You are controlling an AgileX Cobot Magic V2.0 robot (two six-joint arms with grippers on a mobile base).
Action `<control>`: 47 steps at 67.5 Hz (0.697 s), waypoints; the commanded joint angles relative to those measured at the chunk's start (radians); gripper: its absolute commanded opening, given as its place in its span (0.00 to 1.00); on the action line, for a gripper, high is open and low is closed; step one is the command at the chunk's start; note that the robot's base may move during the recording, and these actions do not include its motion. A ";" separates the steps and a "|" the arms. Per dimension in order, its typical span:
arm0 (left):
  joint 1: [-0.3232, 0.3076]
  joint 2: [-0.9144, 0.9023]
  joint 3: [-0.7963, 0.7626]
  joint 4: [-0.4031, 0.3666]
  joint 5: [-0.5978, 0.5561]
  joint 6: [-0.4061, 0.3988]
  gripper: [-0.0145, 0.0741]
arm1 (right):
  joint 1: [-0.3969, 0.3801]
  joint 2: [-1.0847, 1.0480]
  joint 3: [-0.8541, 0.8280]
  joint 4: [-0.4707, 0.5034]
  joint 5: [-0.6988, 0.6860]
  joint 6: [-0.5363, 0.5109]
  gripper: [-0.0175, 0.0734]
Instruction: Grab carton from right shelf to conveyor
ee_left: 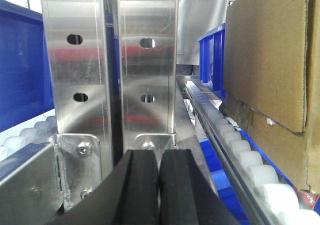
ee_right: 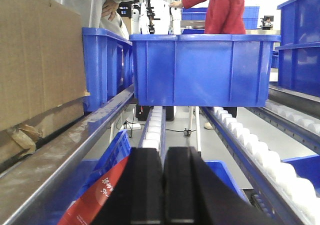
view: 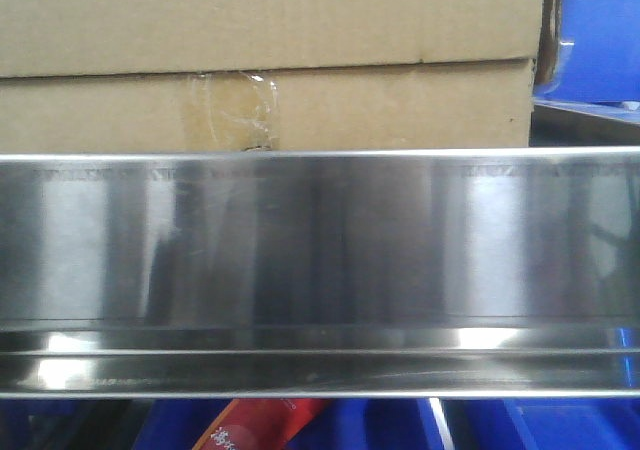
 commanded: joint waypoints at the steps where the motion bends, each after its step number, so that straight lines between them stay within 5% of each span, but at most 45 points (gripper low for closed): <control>1: -0.008 -0.003 -0.004 -0.005 -0.014 0.001 0.17 | -0.004 -0.003 0.000 0.001 -0.024 -0.009 0.12; 47: -0.008 -0.003 -0.004 -0.005 -0.014 0.001 0.17 | -0.002 -0.003 0.000 0.001 -0.050 -0.009 0.12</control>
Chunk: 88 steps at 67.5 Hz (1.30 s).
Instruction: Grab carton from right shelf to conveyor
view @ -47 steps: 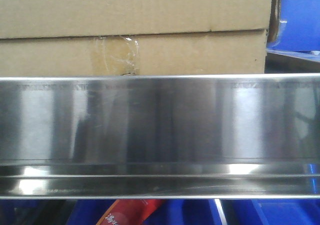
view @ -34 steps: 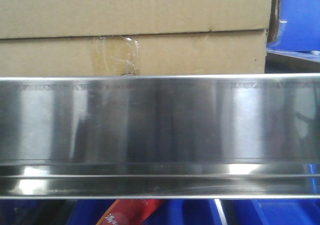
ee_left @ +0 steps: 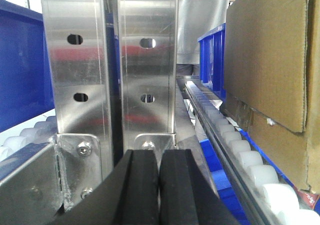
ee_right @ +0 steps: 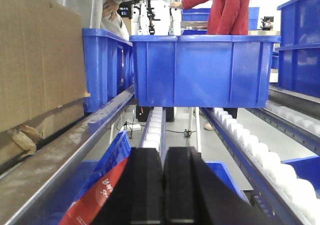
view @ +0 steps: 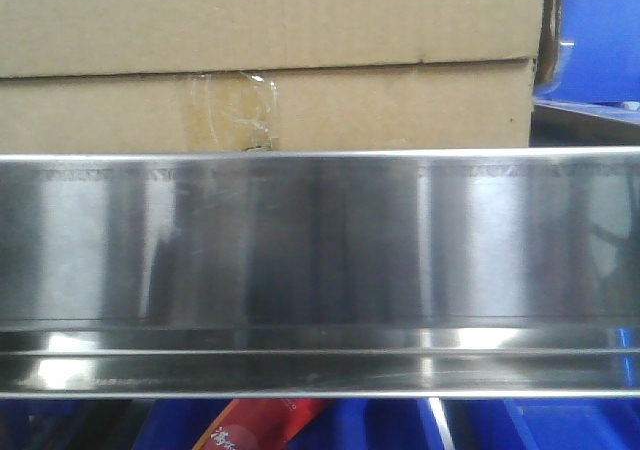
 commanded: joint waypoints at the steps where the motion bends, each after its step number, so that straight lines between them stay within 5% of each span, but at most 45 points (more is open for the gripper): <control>1: -0.008 -0.003 -0.004 -0.005 -0.014 0.001 0.17 | -0.002 -0.003 0.000 0.001 -0.046 -0.009 0.12; 30: -0.007 -0.003 -0.015 -0.047 -0.192 0.001 0.17 | -0.002 -0.003 -0.073 0.029 -0.050 -0.009 0.12; 48: -0.007 0.047 -0.396 0.082 0.167 0.001 0.17 | -0.002 0.011 -0.358 0.029 0.168 -0.009 0.14; 58: -0.007 0.156 -0.607 0.082 0.306 0.001 0.28 | -0.002 0.083 -0.483 0.029 0.181 -0.009 0.41; 71: -0.029 0.288 -0.748 0.082 0.354 0.001 0.63 | -0.002 0.194 -0.576 0.029 0.183 -0.009 0.83; 80: -0.132 0.310 -0.758 0.081 0.335 0.001 0.70 | -0.002 0.249 -0.578 0.029 0.183 -0.009 0.81; 88: -0.272 0.357 -0.800 0.028 0.436 0.116 0.70 | 0.000 0.292 -0.622 0.031 0.238 -0.009 0.81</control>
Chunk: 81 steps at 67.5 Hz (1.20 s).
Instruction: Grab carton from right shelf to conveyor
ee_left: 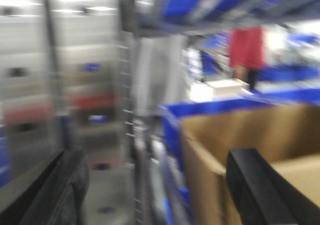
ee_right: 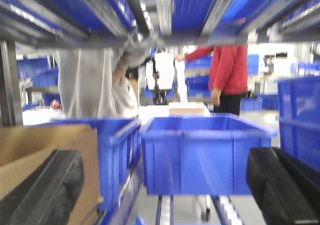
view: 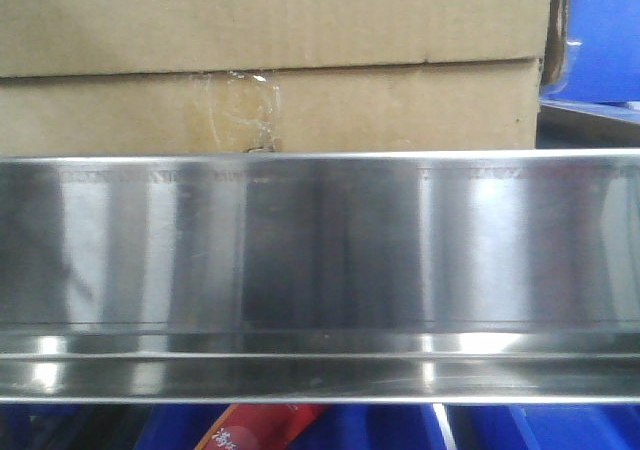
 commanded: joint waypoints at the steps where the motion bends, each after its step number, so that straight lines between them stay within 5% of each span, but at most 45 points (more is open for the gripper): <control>1: -0.089 0.039 -0.034 -0.035 0.058 0.085 0.70 | 0.000 0.038 -0.051 0.004 0.031 -0.009 0.81; 18: -0.360 0.284 -0.163 -0.077 0.086 0.114 0.70 | 0.106 0.174 -0.199 0.004 0.088 -0.009 0.81; 28: -0.432 0.476 -0.311 -0.075 0.088 0.105 0.68 | 0.235 0.318 -0.330 0.004 0.177 -0.009 0.81; 43: -0.430 0.768 -0.673 -0.017 0.256 -0.060 0.65 | 0.354 0.592 -0.646 0.004 0.429 -0.009 0.81; 55: -0.430 0.970 -0.941 0.244 0.586 -0.351 0.65 | 0.358 0.830 -0.961 0.004 0.686 -0.009 0.81; 62: -0.430 1.058 -1.071 0.338 0.757 -0.432 0.65 | 0.358 0.952 -1.130 0.004 0.820 0.006 0.81; 71: -0.363 1.136 -1.174 0.264 0.808 -0.441 0.65 | 0.358 1.099 -1.316 -0.005 0.998 0.057 0.81; 81: -0.224 1.179 -1.191 0.145 0.808 -0.433 0.65 | 0.358 1.212 -1.394 -0.036 1.004 0.106 0.81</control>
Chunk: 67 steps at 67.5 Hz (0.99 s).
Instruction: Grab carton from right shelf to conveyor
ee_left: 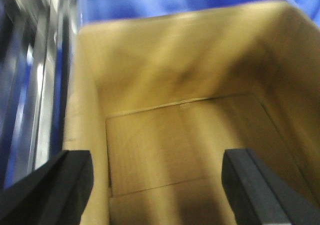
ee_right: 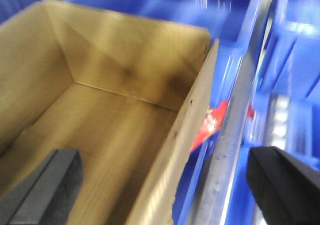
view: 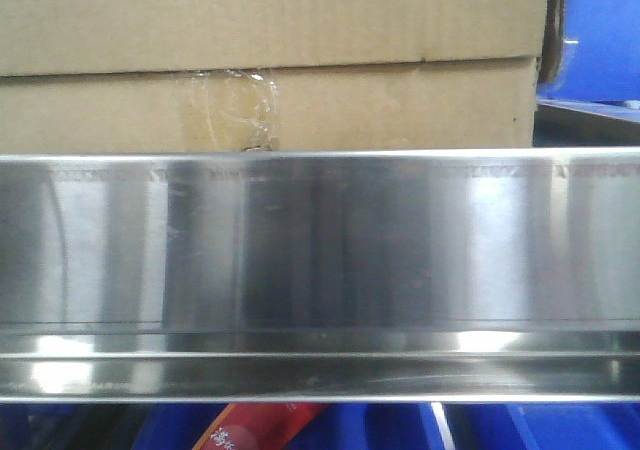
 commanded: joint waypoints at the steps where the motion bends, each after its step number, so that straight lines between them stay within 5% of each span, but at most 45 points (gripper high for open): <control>1: 0.065 0.021 -0.012 -0.042 0.008 -0.001 0.65 | 0.001 0.046 -0.028 -0.046 0.005 0.036 0.81; 40: 0.100 0.184 -0.012 0.034 0.008 0.014 0.65 | 0.001 0.246 -0.028 -0.061 0.005 0.065 0.81; 67: 0.178 0.206 -0.010 -0.038 0.008 0.081 0.65 | 0.001 0.287 -0.028 -0.044 0.005 0.065 0.81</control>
